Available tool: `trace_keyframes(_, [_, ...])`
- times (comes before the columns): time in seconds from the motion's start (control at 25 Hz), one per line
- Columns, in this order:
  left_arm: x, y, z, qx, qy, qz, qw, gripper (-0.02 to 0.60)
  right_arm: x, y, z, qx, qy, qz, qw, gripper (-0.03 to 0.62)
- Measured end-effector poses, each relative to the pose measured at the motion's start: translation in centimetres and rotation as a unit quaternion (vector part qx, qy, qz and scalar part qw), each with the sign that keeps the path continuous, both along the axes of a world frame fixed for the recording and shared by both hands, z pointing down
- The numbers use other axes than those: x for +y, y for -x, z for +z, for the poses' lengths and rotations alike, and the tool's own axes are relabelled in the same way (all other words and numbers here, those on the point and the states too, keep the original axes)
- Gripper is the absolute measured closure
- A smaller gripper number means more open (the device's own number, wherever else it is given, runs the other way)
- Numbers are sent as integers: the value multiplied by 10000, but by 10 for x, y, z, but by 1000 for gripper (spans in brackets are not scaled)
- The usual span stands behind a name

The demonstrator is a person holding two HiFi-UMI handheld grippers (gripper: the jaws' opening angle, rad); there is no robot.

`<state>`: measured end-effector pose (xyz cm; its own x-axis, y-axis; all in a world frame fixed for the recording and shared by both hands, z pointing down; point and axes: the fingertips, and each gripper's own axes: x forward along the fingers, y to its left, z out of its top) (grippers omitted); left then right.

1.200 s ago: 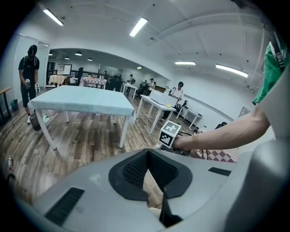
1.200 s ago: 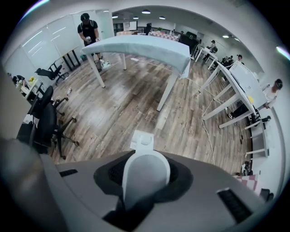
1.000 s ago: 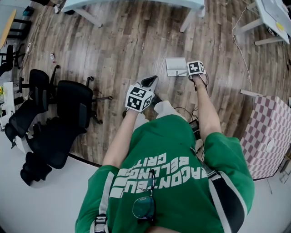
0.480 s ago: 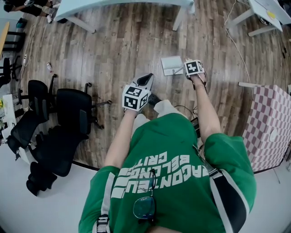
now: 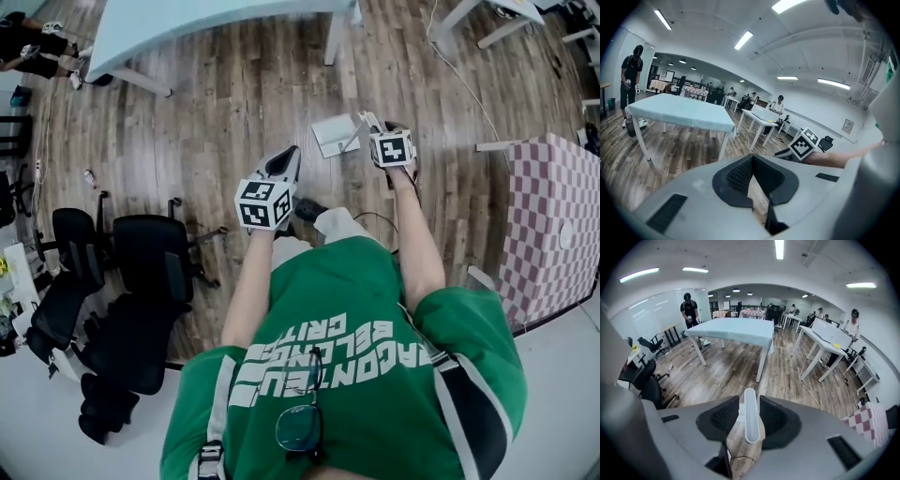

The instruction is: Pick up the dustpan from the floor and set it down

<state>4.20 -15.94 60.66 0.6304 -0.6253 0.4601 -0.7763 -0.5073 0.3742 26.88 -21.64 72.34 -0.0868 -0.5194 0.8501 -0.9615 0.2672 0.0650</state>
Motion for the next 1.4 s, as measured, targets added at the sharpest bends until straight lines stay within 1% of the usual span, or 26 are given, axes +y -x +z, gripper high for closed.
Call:
trace_keyframes(0.16, [-3,4,-14,80,-184,183,9996,578,21,5,-42,-181,-750,362,9964,461])
trace_keyframes(0.32, [-1,10,-27,174,-285,421,9986,578,55,15,-76,-383,-1236,677,9893,465])
trace_keyframes(0.4, [6,13,-33,233,-336,525,9978,578,75,20,-91,-518,-1477,834,9842,490])
trace_keyframes(0.48, [14,17,-37,294,-373,609,9970,578,96,28,-106,-701,-1753,951,9774,530])
trace_keyframes(0.52, [18,19,-39,324,-385,651,9966,578,105,34,-114,-798,-1894,974,9738,548])
trace_keyframes(0.6, [25,24,-41,392,-401,720,9958,578,123,47,-127,-944,-2109,950,9683,562])
trace_keyframes(0.76, [43,32,-45,521,-415,756,9949,578,159,71,-143,-977,-2273,756,9660,576])
trace_keyframes(0.92, [56,36,-48,611,-455,782,9940,578,181,88,-162,-1185,-2502,629,9589,582])
trace_keyframes(1.08, [65,30,-54,617,-520,867,9930,578,193,104,-170,-1157,-2492,303,9610,582])
trace_keyframes(1.24, [73,14,-64,633,-651,895,9918,578,199,96,-176,-1255,-2534,224,9589,585])
trace_keyframes(1.4, [75,-5,-61,637,-640,858,9922,578,202,83,-175,-1308,-2531,116,9585,585])
